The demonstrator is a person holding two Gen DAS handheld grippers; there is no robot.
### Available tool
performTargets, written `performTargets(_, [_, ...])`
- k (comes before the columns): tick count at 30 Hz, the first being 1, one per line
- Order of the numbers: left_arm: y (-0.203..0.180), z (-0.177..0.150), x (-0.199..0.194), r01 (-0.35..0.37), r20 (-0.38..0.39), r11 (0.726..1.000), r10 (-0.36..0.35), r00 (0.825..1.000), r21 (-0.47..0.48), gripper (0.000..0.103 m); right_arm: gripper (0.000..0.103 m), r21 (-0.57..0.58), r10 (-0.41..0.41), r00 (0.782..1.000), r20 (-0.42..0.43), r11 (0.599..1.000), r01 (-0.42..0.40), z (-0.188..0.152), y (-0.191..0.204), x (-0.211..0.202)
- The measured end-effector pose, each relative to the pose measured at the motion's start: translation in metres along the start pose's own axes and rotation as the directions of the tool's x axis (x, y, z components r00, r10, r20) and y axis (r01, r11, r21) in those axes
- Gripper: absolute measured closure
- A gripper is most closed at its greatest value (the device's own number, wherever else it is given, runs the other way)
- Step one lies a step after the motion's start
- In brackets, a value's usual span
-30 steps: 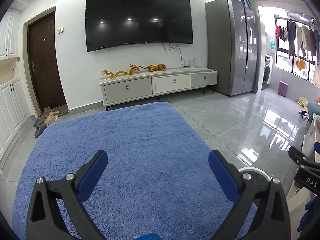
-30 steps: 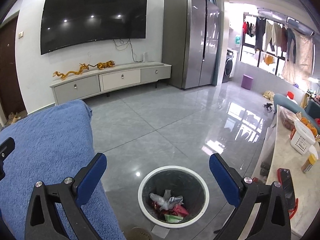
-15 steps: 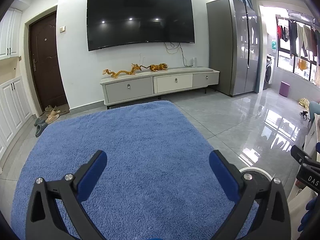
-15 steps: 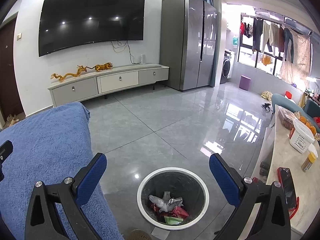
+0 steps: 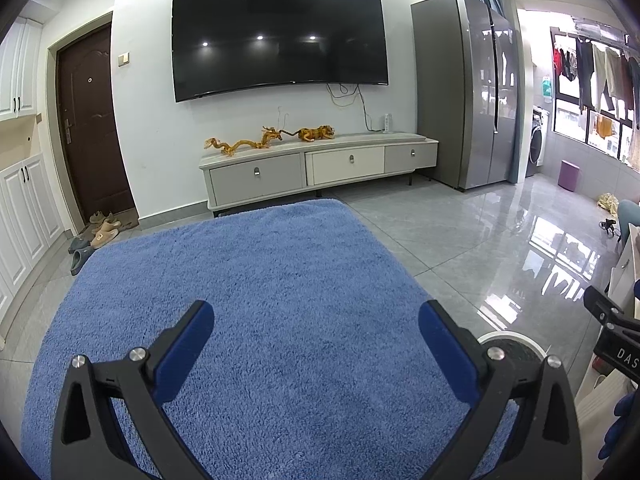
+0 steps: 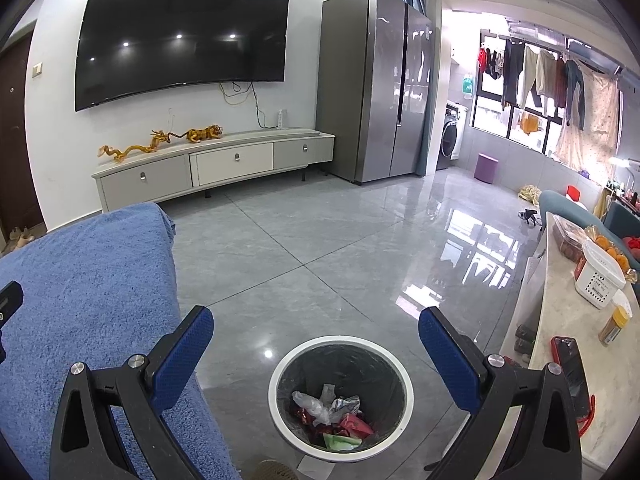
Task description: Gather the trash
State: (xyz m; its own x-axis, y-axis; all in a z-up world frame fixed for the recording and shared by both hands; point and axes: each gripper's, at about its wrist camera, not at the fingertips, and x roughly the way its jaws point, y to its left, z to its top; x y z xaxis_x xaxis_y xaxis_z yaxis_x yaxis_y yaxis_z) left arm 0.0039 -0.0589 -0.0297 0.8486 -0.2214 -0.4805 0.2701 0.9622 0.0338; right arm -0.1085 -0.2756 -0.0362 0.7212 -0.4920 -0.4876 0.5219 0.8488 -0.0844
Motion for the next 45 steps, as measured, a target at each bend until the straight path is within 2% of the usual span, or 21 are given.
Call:
performTargets(21, [0.002, -0.004, 0.003, 0.006, -0.020, 1.000, -0.006, 1.000, 0.005, 0.000, 0.000, -0.002, -0.025, 1.000, 0.011, 1.000, 0.025, -0.001, -0.001, -0.002])
performTargets(45, [0.012, -0.006, 0.007, 0.007, -0.043, 0.999, -0.008, 0.999, -0.033, 0.000, 0.000, -0.017, -0.030, 0.999, -0.020, 0.999, 0.029, -0.006, 0.006, 0.006])
